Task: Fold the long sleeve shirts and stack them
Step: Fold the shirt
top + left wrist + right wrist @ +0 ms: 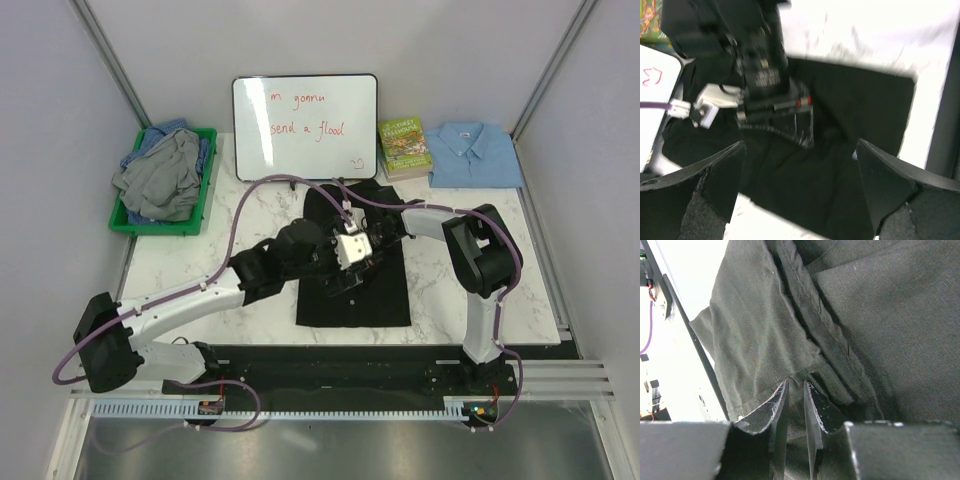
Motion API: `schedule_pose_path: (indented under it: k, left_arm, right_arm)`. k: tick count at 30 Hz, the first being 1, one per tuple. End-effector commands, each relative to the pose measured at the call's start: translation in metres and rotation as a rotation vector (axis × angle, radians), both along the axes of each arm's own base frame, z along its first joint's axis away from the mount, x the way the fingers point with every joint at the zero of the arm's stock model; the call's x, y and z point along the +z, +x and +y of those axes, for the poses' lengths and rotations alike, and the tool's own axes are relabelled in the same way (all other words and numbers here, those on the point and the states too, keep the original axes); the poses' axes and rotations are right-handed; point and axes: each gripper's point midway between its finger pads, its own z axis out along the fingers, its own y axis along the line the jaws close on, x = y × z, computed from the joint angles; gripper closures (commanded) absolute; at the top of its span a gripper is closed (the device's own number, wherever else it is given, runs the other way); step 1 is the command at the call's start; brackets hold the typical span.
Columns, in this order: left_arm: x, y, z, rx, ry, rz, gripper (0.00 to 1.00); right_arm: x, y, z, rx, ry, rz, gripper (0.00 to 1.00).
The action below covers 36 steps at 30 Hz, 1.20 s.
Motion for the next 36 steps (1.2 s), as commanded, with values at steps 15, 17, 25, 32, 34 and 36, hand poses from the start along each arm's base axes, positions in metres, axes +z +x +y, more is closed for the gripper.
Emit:
schedule_pose_path:
  k: [15,17,25,32,34,36]
  left_arm:
    - [-0.133,-0.087,0.014,-0.242,0.433,-0.398,0.33]
    - [-0.143,-0.092,0.016,-0.267,0.448,-0.397,0.34]
    - [-0.15,-0.106,0.009,-0.302,0.434,-0.396,0.36]
    - [-0.181,-0.097,0.012,-0.295,0.507,-0.436,0.37]
    - [-0.186,-0.095,0.013,-0.29,0.522,-0.443,0.37]
    - [-0.187,-0.093,0.014,-0.279,0.527,-0.447,0.43]
  right_arm:
    - [-0.02,-0.018,-0.016,0.015,-0.053,0.03,0.74]
    - [-0.021,-0.018,-0.016,0.016,-0.053,0.03,0.74]
    - [-0.023,-0.014,-0.015,0.008,-0.043,0.041,0.74]
    - [-0.025,-0.015,-0.018,0.007,-0.046,0.047,0.74]
    - [-0.027,-0.016,-0.019,0.005,-0.048,0.054,0.74]
    - [-0.026,-0.017,-0.019,0.008,-0.045,0.05,0.74]
